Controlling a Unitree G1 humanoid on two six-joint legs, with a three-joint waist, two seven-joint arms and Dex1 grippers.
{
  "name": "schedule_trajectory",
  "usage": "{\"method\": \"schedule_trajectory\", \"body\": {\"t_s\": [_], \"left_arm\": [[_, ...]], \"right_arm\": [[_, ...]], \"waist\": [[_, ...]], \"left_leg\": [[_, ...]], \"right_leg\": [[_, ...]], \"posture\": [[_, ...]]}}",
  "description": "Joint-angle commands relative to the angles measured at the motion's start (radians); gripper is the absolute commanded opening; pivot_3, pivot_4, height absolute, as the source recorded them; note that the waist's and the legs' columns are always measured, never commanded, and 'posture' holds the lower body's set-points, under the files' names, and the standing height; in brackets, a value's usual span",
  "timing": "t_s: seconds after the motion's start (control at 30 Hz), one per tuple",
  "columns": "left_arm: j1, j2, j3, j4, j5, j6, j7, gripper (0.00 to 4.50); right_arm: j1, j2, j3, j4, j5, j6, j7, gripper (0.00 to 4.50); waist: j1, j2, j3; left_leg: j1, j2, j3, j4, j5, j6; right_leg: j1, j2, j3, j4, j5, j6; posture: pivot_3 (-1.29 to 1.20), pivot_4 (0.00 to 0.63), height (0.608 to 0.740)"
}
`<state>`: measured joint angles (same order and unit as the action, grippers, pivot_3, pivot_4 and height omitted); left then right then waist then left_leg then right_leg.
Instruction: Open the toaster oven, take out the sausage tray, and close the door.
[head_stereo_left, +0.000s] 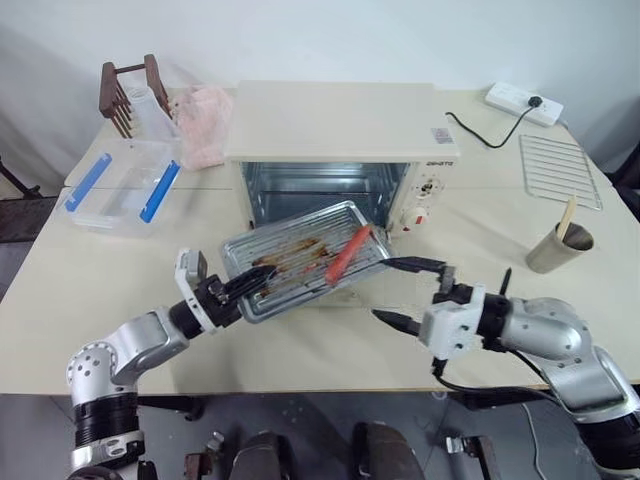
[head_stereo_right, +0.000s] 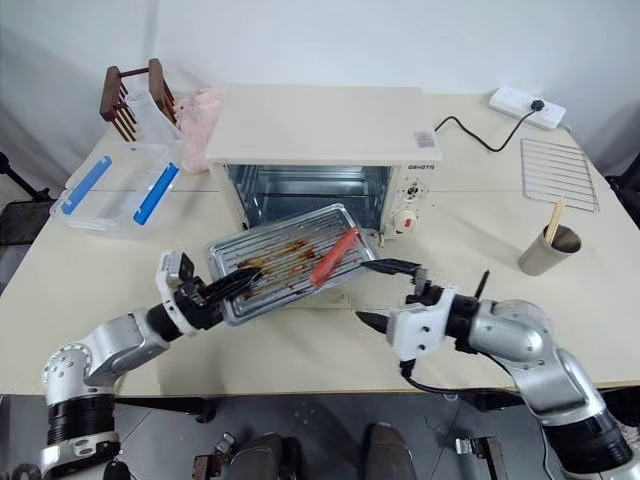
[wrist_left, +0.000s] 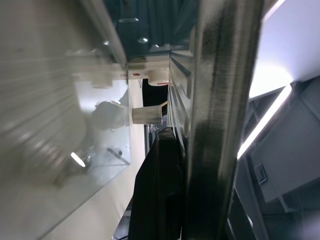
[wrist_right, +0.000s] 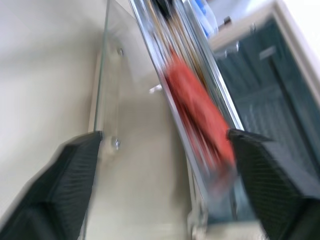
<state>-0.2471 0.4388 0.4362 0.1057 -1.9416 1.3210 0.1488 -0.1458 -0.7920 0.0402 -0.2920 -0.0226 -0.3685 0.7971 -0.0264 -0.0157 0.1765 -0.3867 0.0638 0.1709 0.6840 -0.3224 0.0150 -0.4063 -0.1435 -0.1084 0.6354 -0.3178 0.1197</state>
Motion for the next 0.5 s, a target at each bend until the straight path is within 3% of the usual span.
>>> {"method": "schedule_trajectory", "body": {"t_s": [0.03,0.13,0.33,0.5], "left_arm": [[0.101,0.095,0.080,-0.012,-0.031,0.060,-0.166,0.00],[0.200,0.136,0.149,-0.025,-0.031,0.051,-0.261,0.00],[0.356,0.086,0.299,-0.026,-0.031,0.003,-0.324,0.00],[0.424,-0.028,0.402,-0.118,-0.031,-0.082,-0.308,0.00]], "right_arm": [[0.055,-0.043,-0.097,0.070,0.155,0.002,0.069,4.48],[0.059,-0.035,-0.134,0.151,0.244,0.044,0.102,4.48],[0.028,0.002,-0.155,0.299,0.358,0.161,0.161,2.53],[-0.033,0.033,-0.130,0.419,0.356,0.146,0.223,0.84]], "waist": [[-0.003,0.000,0.000],[-0.004,0.000,0.000],[0.000,0.000,0.000],[-0.002,0.000,0.000]], "left_leg": [[0.000,0.000,0.000,0.000,0.000,0.000],[0.001,0.001,0.001,-0.001,0.000,0.000],[0.001,0.001,0.001,0.000,0.000,-0.001],[0.001,0.002,0.001,-0.001,0.000,0.000]], "right_leg": [[0.000,0.000,0.000,0.000,0.000,0.000],[0.000,0.001,0.001,-0.001,-0.001,-0.001],[0.000,-0.001,0.001,-0.004,-0.001,-0.002],[0.000,-0.002,0.002,-0.005,-0.001,-0.002]], "posture": [[0.00,0.150,0.740],[0.00,0.150,0.740],[0.00,0.150,0.740],[0.00,0.150,0.740]]}}
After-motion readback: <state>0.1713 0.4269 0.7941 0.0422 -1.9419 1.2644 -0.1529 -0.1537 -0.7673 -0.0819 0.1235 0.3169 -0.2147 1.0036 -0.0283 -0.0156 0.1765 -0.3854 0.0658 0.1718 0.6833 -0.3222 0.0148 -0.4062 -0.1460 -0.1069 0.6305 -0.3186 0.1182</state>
